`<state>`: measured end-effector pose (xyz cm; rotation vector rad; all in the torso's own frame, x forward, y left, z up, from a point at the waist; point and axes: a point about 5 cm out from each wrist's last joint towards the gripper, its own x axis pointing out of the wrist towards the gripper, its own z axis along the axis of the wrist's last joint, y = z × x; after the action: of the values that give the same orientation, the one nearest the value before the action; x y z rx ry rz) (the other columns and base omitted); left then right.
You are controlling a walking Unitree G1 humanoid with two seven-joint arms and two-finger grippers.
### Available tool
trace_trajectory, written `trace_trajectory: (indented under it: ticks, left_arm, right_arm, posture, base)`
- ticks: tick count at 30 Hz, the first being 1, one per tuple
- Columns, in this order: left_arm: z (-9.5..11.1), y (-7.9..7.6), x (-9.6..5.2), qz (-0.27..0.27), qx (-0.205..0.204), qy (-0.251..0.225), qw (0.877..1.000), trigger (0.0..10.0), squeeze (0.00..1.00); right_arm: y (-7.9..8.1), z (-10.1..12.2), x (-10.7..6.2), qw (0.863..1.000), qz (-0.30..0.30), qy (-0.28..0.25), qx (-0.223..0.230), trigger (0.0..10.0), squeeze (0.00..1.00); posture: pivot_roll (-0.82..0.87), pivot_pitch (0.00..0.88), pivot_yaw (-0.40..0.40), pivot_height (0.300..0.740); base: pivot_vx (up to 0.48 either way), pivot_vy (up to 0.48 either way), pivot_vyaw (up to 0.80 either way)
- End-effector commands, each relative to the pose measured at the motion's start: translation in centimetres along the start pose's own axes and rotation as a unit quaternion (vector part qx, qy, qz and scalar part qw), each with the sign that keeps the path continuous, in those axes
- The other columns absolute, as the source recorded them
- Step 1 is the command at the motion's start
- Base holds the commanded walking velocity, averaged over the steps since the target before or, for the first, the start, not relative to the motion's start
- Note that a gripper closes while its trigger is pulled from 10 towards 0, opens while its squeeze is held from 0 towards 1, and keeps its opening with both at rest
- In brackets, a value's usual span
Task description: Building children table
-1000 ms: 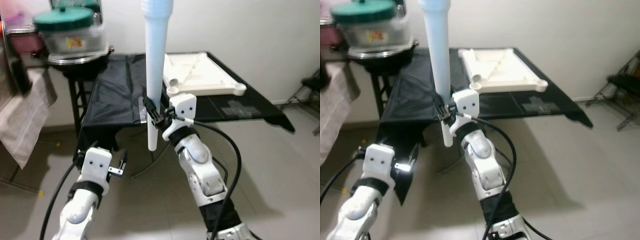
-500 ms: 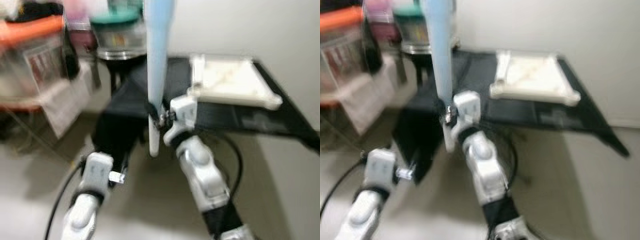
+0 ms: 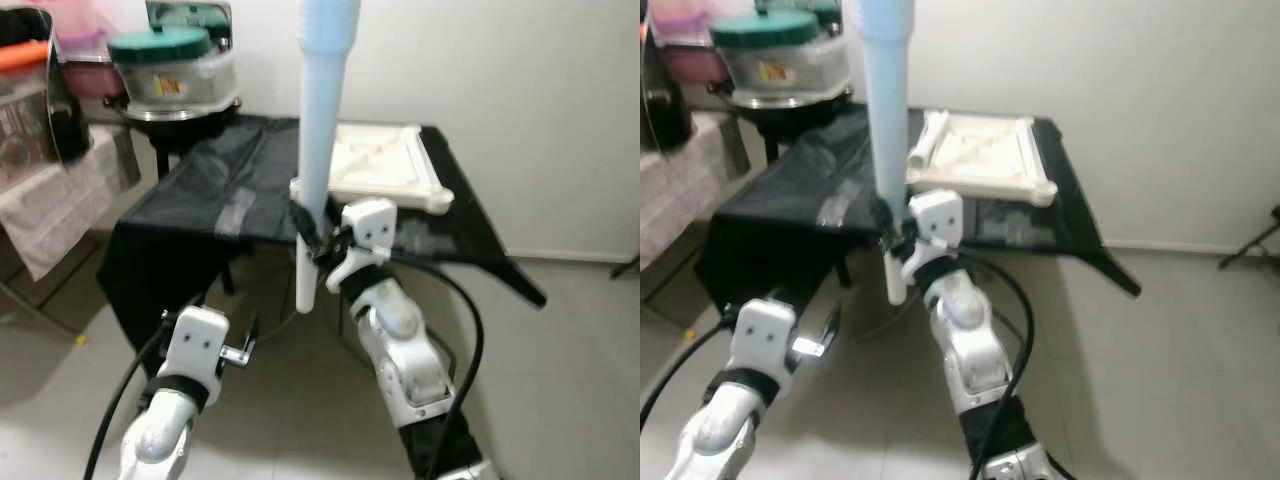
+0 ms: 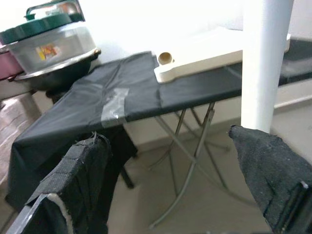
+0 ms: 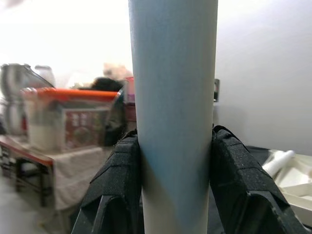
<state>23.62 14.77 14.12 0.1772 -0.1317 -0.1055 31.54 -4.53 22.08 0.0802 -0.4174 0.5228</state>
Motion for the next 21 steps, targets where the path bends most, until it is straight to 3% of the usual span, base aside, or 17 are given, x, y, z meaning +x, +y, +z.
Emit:
trace_trajectory:
  ticks: [1, 21]
  left_arm:
    - [-0.22, -0.32, 0.02, -0.007, -0.002, 0.006, 1.0, 10.0, 0.0]
    - [-0.08, -0.38, 0.21, -0.01, -0.002, 0.003, 1.0, 10.0, 0.0]
  right_arm:
    - [-0.77, 0.08, -0.23, 1.0, -0.01, -0.002, -0.007, 10.0, 0.0]
    - [-0.54, 0.14, -0.24, 1.0, -0.002, -0.005, -0.016, 10.0, 0.0]
  posture:
    - [-0.02, 0.0, 0.025, 0.74]
    - [-0.02, 0.0, 0.027, 0.74]
  base:
    - [0.0, -0.45, 0.0]
    - [0.0, -0.434, 0.8]
